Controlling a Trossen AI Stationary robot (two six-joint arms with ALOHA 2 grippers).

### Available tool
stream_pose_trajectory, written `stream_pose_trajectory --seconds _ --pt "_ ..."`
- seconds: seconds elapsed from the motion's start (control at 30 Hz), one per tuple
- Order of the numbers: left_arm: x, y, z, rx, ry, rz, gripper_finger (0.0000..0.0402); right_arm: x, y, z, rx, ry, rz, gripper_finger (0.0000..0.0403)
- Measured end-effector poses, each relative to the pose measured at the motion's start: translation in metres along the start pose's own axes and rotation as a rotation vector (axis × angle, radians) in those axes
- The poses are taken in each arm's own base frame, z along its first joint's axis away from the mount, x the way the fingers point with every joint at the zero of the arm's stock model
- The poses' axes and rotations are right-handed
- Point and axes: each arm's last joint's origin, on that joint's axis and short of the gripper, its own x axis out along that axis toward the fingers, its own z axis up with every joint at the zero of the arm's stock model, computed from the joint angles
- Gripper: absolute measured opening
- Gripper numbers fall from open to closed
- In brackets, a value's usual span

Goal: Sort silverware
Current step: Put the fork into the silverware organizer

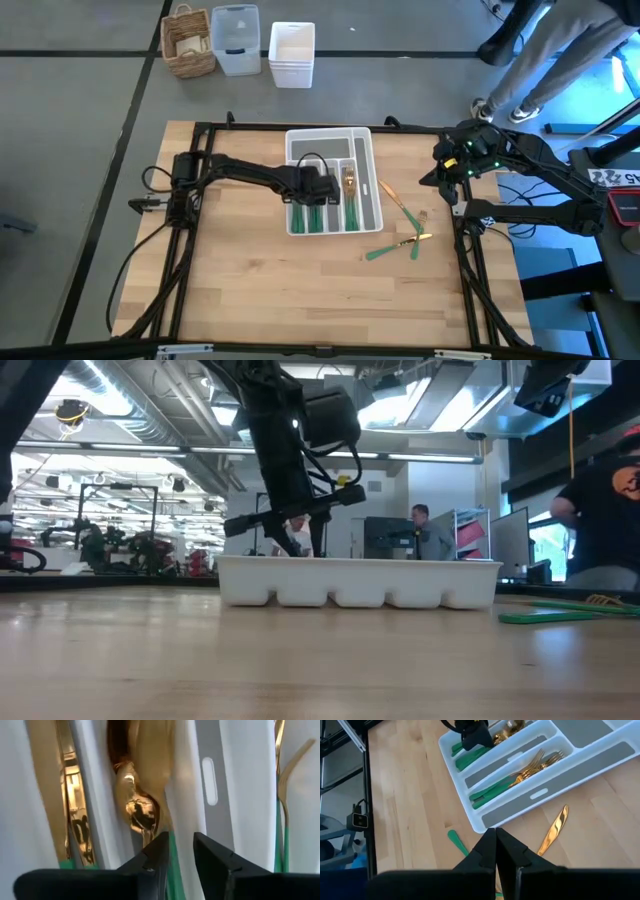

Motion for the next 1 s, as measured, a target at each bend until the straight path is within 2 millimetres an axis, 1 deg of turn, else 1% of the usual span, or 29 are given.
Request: stream_pose_trajectory --seconds 0.1,0.17,0.27,0.33,0.53,0.7,0.83,0.9,1.0 --pt "-0.005 0.000 0.004 0.063 0.034 -0.021 0.0086 0.000 0.000 -0.001 0.003 0.007 0.000 0.0005" --pt "-0.013 -0.001 0.008 0.092 0.060 -0.055 0.0086 0.000 0.000 -0.001 0.004 0.010 -0.001 0.0005" --pt "-0.032 -0.002 0.014 0.156 0.075 -0.116 0.0082 0.002 -0.001 -0.001 0.031 0.035 -0.004 0.0005" --pt "-0.047 -0.003 0.018 0.189 0.073 -0.159 0.0080 0.005 -0.002 -0.001 0.115 0.064 -0.021 0.0005" --pt "-0.094 0.001 0.031 0.361 0.016 -0.284 0.0081 0.017 -0.008 -0.004 0.484 0.191 -0.122 0.0005" --pt "-0.126 0.009 0.047 0.524 -0.072 -0.355 0.0080 0.028 -0.014 -0.011 0.717 0.304 -0.228 0.0005" --pt "-0.141 0.017 0.064 0.618 -0.142 -0.371 0.0079 0.046 -0.014 -0.022 0.849 0.354 -0.261 0.0005" --pt "-0.144 0.021 0.074 0.641 -0.169 -0.364 0.0080 0.057 -0.011 -0.029 0.897 0.385 -0.275 0.0005" --pt "-0.142 0.027 0.087 0.651 -0.193 -0.340 0.0081 0.077 -0.004 -0.039 0.954 0.406 -0.273 0.0005"
